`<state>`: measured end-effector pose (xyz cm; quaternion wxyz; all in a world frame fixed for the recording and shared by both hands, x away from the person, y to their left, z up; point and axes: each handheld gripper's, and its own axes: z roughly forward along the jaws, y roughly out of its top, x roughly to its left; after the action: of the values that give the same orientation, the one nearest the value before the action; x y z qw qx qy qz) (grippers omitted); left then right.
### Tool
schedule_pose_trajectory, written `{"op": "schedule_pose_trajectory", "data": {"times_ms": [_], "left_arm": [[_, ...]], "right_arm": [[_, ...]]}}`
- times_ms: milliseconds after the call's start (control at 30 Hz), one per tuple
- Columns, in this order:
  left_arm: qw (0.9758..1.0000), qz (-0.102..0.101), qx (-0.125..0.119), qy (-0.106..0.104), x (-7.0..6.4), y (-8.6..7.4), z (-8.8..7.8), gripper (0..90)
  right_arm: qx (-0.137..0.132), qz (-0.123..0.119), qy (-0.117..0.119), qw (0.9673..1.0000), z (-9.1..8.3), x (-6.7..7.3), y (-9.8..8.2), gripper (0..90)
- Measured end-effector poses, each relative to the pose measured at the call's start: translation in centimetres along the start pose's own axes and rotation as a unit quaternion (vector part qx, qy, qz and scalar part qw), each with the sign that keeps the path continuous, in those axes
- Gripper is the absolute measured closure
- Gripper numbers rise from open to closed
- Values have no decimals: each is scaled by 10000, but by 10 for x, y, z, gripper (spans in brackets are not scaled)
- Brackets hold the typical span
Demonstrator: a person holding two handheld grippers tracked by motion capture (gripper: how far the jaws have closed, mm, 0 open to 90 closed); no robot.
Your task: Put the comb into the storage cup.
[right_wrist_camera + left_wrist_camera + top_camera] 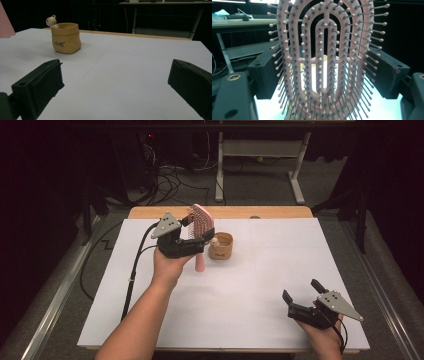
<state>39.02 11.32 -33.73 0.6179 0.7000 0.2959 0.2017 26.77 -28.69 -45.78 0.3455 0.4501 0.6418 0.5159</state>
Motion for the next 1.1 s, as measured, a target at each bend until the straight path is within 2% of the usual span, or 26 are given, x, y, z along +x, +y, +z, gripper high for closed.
{"op": "schedule_pose_trajectory", "data": {"times_ms": [433,1100], "left_arm": [[10000,21,-27,-66,-1,9,13,200],[9999,1,-65,-101,0,23,56,200]], "right_arm": [[0,34,3,10000,-1,-1,-1,2],[-32,131,-10,9999,-3,-5,-2,2]]}}
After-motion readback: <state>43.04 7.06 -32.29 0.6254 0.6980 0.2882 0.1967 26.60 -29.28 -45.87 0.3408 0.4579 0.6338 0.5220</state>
